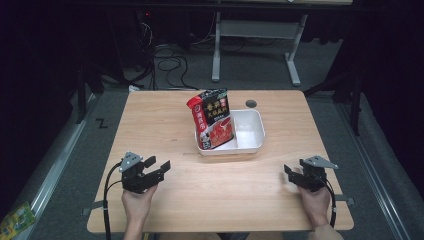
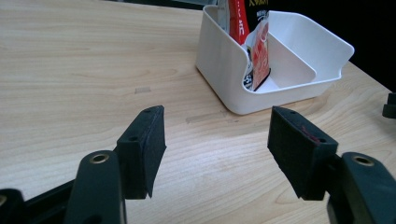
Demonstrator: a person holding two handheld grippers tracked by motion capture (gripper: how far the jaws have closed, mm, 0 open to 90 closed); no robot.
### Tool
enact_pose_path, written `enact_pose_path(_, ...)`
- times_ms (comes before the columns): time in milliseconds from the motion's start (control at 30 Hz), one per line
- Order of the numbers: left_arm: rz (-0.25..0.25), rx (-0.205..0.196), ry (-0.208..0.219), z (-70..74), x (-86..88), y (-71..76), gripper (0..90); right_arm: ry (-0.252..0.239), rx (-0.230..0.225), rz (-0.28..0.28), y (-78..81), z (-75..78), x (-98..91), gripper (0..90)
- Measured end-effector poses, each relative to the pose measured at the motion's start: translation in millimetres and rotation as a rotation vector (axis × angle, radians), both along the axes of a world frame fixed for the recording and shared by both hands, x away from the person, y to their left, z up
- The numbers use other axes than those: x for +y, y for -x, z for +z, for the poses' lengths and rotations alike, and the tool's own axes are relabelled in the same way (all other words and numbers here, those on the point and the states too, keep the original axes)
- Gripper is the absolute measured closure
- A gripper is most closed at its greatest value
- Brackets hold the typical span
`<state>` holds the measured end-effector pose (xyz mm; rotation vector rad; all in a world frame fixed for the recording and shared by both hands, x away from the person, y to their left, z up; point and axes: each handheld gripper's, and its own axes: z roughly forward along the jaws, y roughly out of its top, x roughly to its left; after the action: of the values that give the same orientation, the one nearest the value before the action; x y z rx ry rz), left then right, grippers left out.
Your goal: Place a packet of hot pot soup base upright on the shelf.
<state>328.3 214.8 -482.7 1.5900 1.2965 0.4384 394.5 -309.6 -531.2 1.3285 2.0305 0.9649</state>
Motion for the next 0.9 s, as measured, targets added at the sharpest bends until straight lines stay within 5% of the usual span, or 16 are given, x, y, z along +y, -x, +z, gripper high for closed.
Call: enact_pose_path(900,0.021,0.023,-0.085,-41.5,-16.8,-16.2,37.5,0.000,0.001,0.001,0.0,0.0,0.1,32.7)
